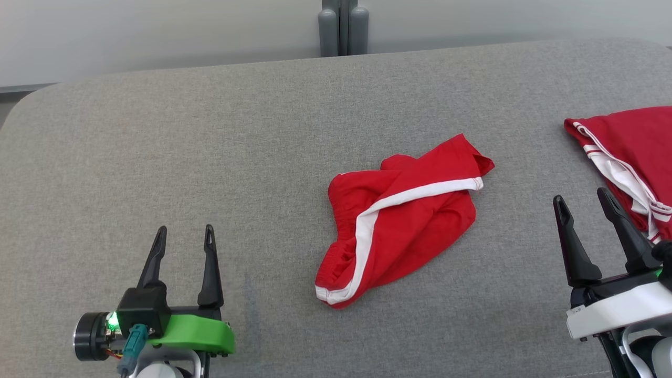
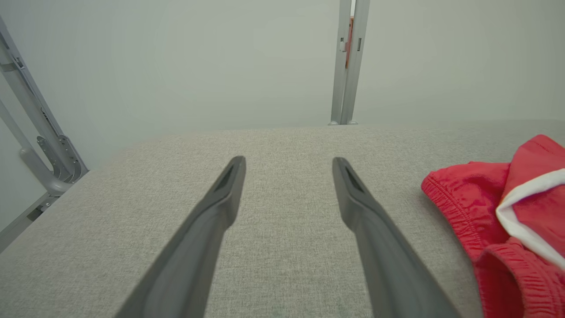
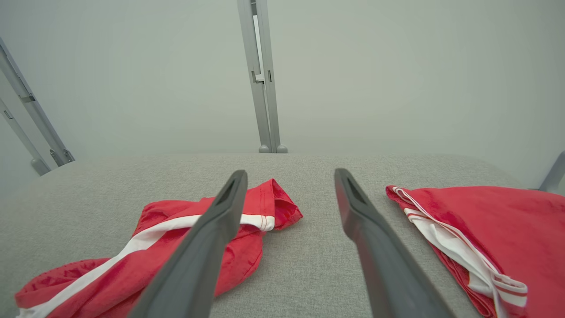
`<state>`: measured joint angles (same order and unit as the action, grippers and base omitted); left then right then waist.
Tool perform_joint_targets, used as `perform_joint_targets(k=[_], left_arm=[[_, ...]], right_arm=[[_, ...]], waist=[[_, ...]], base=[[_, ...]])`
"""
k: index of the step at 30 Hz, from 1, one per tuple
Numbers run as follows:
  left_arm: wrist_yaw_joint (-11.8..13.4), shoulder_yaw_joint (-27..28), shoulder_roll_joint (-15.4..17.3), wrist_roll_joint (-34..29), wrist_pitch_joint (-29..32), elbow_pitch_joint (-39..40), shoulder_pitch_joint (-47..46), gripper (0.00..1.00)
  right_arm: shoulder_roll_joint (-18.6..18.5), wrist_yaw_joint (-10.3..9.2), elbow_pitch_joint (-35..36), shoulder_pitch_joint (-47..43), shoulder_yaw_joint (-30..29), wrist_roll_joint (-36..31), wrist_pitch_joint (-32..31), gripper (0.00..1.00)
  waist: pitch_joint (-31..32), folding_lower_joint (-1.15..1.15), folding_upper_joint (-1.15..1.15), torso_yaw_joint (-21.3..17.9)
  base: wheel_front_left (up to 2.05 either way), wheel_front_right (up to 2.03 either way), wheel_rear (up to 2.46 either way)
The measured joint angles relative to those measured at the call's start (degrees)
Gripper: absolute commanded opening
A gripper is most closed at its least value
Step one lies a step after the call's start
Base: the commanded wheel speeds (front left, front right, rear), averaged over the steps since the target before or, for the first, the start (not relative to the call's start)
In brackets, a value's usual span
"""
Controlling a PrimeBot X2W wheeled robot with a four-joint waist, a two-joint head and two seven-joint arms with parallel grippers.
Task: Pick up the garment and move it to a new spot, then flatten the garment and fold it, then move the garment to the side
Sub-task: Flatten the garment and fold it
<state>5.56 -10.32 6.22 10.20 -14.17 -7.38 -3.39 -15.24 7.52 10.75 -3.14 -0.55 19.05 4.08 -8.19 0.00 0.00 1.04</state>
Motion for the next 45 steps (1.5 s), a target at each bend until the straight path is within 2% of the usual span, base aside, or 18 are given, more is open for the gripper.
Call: perform_joint_targets(k=[4, 6, 13, 15, 19, 25, 26, 27, 28, 32, 37, 45], left_arm=[[-0.57, -0.73, 0.19, 0.16, 0.03, 0.60, -0.09, 1.00], [-1.69, -1.68, 0.13, 0.58, 0.62, 1.66, -0.39, 1.00], [-8.73, -10.70, -1.31, 4.10, 8.94, 3.07, 0.59, 1.00], [-10.05, -13.81, -1.83, 5.33, 11.77, 2.80, 1.58, 1.00], [-11.12, -17.08, -2.27, 7.78, 15.59, 0.78, 2.18, 1.00], [-11.25, -17.17, -2.36, 9.18, 15.59, -2.87, 0.60, 1.00], [-11.47, -17.18, -2.37, 9.45, 15.36, -3.42, 0.13, 0.97], [-11.62, -17.24, -2.37, 9.62, 15.02, -3.96, -0.47, 0.23], [-11.70, -17.34, -2.37, 10.11, 14.89, -4.43, -1.06, 0.00], [-12.11, -17.69, -2.07, 10.62, 14.60, -5.98, -2.91, 0.00], [-12.17, -18.05, -1.69, 10.28, 13.51, -6.39, -4.72, 0.00], [-12.05, -18.92, -1.79, 9.15, 11.74, -7.26, -8.05, 0.00]], right_arm=[[0.25, 0.00, 0.42, -0.09, -0.03, 0.01, -0.31, 1.00], [0.43, 0.00, 0.46, -0.10, -0.07, 0.01, -0.46, 1.00], [1.19, 0.00, -0.45, -0.27, 0.47, 0.05, -0.98, 1.00], [1.44, 0.00, -0.81, -0.29, 0.80, 0.24, -1.00, 1.00], [1.66, 0.00, -1.23, -0.22, 1.62, 0.60, -0.98, 1.00], [1.71, 0.00, -1.92, 0.42, 1.90, 1.43, -0.87, 1.00], [1.69, 0.00, -2.12, 0.53, 1.88, 1.46, -0.78, 1.00], [1.65, 0.00, -2.32, 0.69, 1.87, 1.51, -0.69, 1.00], [1.57, 0.00, -2.61, 0.92, 1.88, 1.57, -0.56, 1.00], [0.65, 0.00, -4.76, 2.02, 2.05, 2.07, -0.02, 1.00], [-2.34, 0.00, -10.24, 6.00, 4.26, 3.53, 0.67, 1.00], [-5.27, -0.01, -18.58, 15.65, 11.81, 7.01, 2.22, 1.00]], waist=[[-0.11, 0.00, 0.00, 0.02], [-0.17, 0.00, 0.00, 0.10], [-0.05, 0.00, 0.00, 0.34], [-0.11, 0.00, 0.00, 0.31], [-0.64, 0.00, 0.00, 0.06], [-2.41, 0.00, 0.00, -0.63], [-2.71, 0.00, 0.00, -0.74], [-3.07, 0.00, 0.00, -0.86], [-3.42, 0.00, 0.00, -0.99], [-4.64, 0.00, 0.00, -1.39], [-6.42, 0.00, 0.00, -1.37], [-9.71, 0.00, 0.00, 1.02]], base=[[0.00, 0.00, 0.00], [0.00, 0.00, 0.00], [0.00, 0.00, 0.00], [0.00, 0.00, 0.00], [0.00, 0.00, 0.00], [0.00, 0.00, 0.00], [0.00, 0.00, 0.00], [0.00, 0.00, 0.00], [0.00, 0.00, 0.00], [0.00, 0.00, 0.00], [0.00, 0.00, 0.00], [0.00, 0.00, 0.00]])
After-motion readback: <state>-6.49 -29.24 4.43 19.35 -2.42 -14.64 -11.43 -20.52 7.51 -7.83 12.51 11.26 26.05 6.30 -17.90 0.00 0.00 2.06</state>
